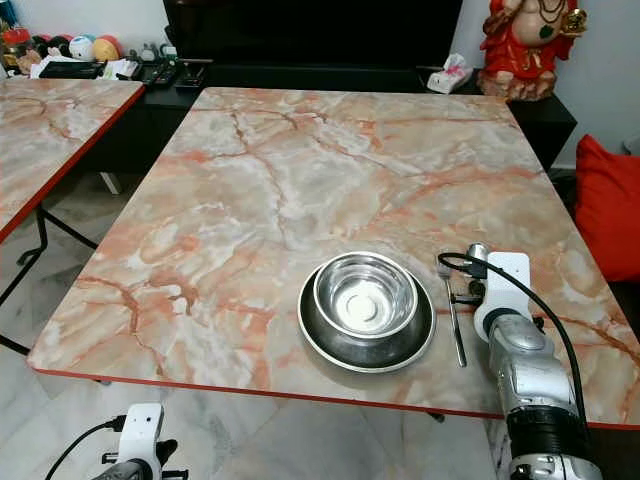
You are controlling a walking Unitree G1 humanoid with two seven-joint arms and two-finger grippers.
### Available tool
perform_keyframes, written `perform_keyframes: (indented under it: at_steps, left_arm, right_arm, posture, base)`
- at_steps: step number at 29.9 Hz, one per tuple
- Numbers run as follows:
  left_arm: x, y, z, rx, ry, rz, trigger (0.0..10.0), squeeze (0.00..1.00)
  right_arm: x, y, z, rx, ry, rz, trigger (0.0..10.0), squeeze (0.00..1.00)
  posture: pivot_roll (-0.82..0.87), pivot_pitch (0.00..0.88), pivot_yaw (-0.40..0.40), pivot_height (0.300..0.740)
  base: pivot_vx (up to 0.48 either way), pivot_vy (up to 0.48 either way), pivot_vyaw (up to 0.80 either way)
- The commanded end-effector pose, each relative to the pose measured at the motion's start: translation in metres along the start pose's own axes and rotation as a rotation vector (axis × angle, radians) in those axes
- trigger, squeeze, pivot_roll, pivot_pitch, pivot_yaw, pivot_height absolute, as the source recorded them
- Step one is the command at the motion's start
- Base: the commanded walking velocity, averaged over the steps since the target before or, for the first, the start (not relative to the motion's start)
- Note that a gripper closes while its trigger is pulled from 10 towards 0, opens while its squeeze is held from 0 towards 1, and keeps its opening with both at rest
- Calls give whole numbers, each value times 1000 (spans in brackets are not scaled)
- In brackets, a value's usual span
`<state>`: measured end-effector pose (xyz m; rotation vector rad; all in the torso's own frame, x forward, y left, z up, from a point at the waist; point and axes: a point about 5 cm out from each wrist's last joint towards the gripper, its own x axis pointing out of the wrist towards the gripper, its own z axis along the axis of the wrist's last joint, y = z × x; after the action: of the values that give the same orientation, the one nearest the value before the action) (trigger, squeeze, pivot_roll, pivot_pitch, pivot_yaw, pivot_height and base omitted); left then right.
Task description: Setting the table
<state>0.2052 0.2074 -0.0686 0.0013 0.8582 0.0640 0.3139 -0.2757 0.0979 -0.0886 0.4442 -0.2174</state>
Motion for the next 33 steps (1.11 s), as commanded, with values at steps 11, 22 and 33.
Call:
perform_keyframes:
  at_steps: [11,22,33]
  left_arm:
    - [-1,1,-7,-9,29,2,10000,0]
    - [-1,1,-8,-15,31,3,10000,0]
    - [-1,1,-8,-14,31,4,10000,0]
  right_arm:
    - [-4,7,0,-8,9,30,10000,0]
    - [-5,9,-6,-9,40,36,10000,0]
    - [-5,10,-8,-3,46,40,10000,0]
  posture:
    - [33,75,16,740]
    - [33,75,14,740]
    - [35,76,16,740]
  base:
    - [0,0,0]
    - [0,0,0]
    - [0,0,0]
